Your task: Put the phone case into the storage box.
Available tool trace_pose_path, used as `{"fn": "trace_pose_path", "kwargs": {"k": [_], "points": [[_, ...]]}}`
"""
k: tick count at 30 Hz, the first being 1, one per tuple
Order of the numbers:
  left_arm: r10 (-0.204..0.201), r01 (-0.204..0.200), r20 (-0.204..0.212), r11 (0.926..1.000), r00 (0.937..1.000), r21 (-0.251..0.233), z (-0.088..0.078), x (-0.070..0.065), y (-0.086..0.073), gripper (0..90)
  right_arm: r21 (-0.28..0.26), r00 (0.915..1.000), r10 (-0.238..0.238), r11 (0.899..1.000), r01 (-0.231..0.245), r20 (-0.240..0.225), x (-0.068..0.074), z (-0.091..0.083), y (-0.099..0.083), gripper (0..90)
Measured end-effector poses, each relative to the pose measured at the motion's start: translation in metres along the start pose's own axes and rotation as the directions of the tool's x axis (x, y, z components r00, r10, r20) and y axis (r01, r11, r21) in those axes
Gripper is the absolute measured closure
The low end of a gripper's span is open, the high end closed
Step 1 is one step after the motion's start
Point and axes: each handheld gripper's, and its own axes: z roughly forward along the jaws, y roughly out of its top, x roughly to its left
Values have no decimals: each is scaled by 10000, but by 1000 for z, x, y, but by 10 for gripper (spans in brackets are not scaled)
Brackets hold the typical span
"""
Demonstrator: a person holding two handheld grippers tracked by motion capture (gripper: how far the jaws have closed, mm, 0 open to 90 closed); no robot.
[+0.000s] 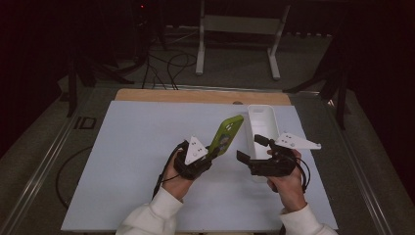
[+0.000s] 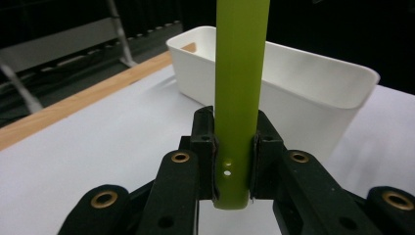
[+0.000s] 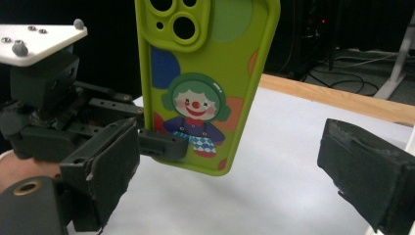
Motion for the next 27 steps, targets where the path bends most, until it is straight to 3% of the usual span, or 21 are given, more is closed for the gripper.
{"fn": "trace_pose_path", "kwargs": {"k": [11,27], "points": [[-414,414,-556,9991,9976,-18,3,-3,-5,774,-108,9999,113,9999,-112,52,6,12,9,85],[-448,435,-1230,9990,9914,-133,8,-17,-4,774,-541,9978,652,9964,-647,89,8,18,20,84]]}}
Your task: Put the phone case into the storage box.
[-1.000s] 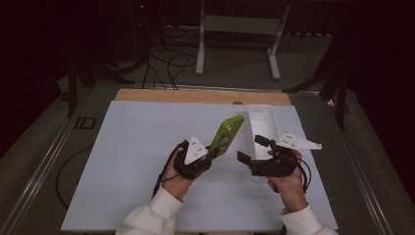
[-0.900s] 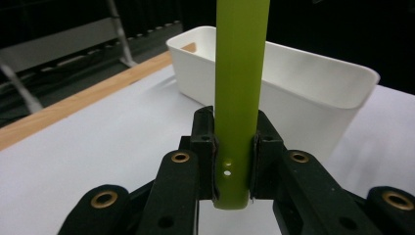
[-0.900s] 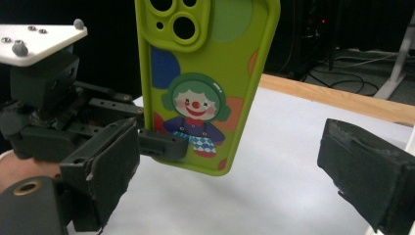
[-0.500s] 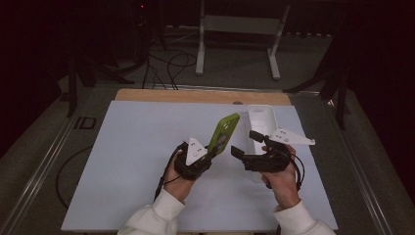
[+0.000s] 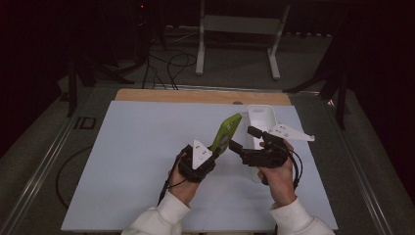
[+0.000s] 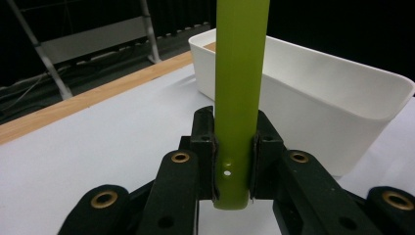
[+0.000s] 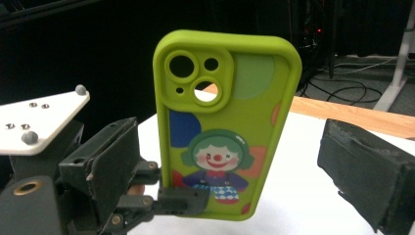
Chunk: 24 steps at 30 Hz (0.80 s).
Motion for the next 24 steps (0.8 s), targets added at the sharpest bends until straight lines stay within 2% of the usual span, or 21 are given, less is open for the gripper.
{"fn": "trace_pose_path", "kwargs": {"k": [5,18,24], "points": [[-91,91,-73,9999,9999,-53,2,-4,-1,774,-66,10000,70,10000,-70,-39,1,3,2,84],[-85,82,-252,9999,9996,-113,4,-12,-7,775,-302,9993,376,9988,-375,19,1,10,7,83],[0,-3,-260,9999,9997,-133,4,-15,-8,774,-399,9993,375,9985,-373,31,2,14,9,78]]}}
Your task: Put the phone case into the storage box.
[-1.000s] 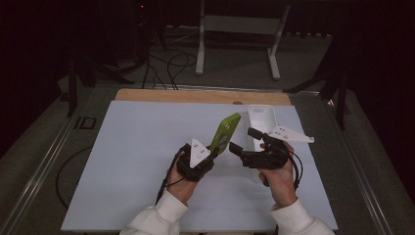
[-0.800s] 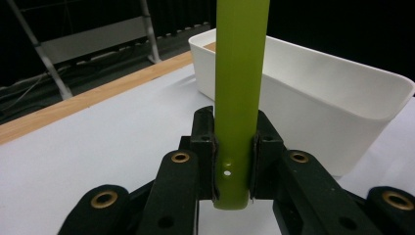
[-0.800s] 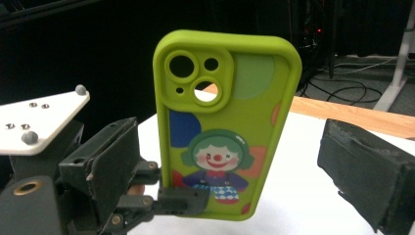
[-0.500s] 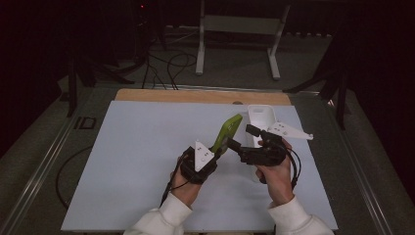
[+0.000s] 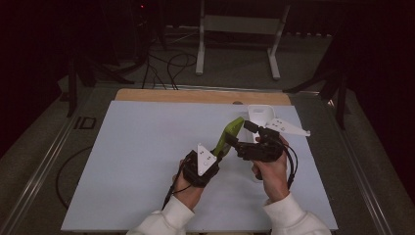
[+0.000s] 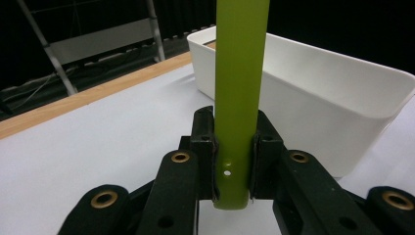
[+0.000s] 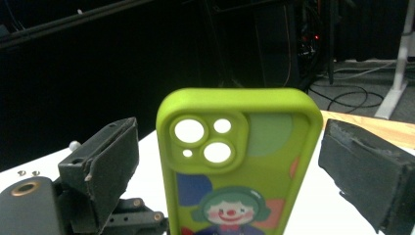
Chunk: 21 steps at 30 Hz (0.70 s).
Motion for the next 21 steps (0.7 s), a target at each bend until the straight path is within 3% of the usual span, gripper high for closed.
{"fn": "trace_pose_path", "kwargs": {"k": [13,21], "points": [[12,-12,37,10000,10000,-79,0,-4,-1,774,-3,10000,9,10000,-9,52,-1,6,-1,77],[80,-80,97,10000,9999,31,2,-7,-4,774,135,9997,254,9996,-254,30,-2,8,-2,84]]}}
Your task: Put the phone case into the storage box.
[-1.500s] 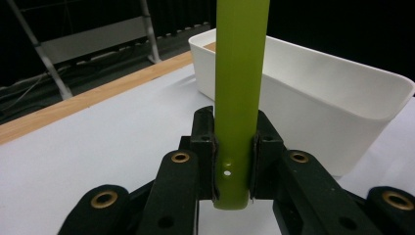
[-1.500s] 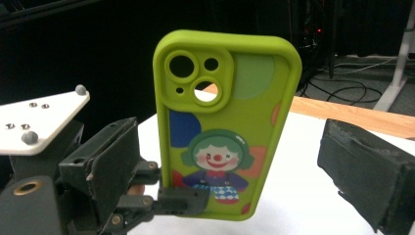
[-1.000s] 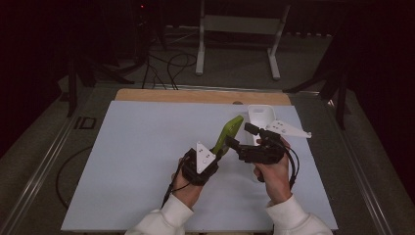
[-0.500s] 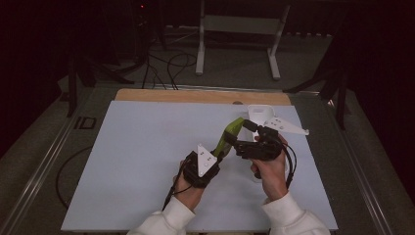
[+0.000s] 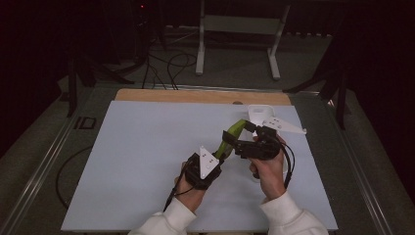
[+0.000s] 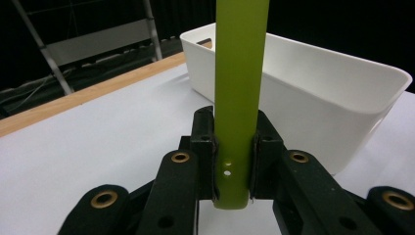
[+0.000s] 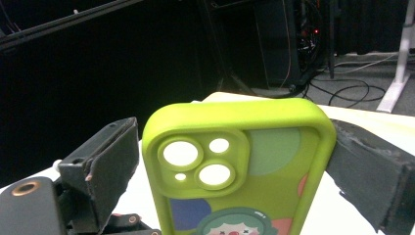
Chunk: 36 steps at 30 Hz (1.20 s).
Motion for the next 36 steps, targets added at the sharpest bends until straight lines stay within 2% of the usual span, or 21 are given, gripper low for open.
{"fn": "trace_pose_path", "kwargs": {"k": [5,12,15,20,30,32,33,34,36], "points": [[-34,33,77,10000,10000,54,0,0,-1,774,53,9998,13,10000,-14,177,1,-1,0,135],[-100,95,243,9998,9997,195,2,0,-2,774,289,9990,192,9994,-203,392,-1,-1,-1,143],[-135,129,303,9997,9994,197,3,1,-3,773,382,9988,114,9992,-132,480,0,0,-1,147],[-144,137,352,9997,9993,192,2,1,-2,771,470,9988,-36,9989,13,488,1,-1,1,155],[-145,126,591,9994,9981,319,-1,6,0,762,380,9991,-7,9993,-10,435,3,-2,2,160],[-127,105,668,9994,9977,332,-2,7,0,724,322,9988,24,9995,-40,479,3,-2,2,161],[-102,73,740,9992,9972,382,-3,9,0,672,253,9986,29,9997,-42,520,2,-3,2,161],[-69,42,740,9993,9972,363,-4,10,0,672,253,9986,29,9997,-42,520,2,-3,2,161],[-118,79,866,9989,9962,454,-7,13,1,592,265,9982,4,9996,-20,595,2,-4,3,161]]}}
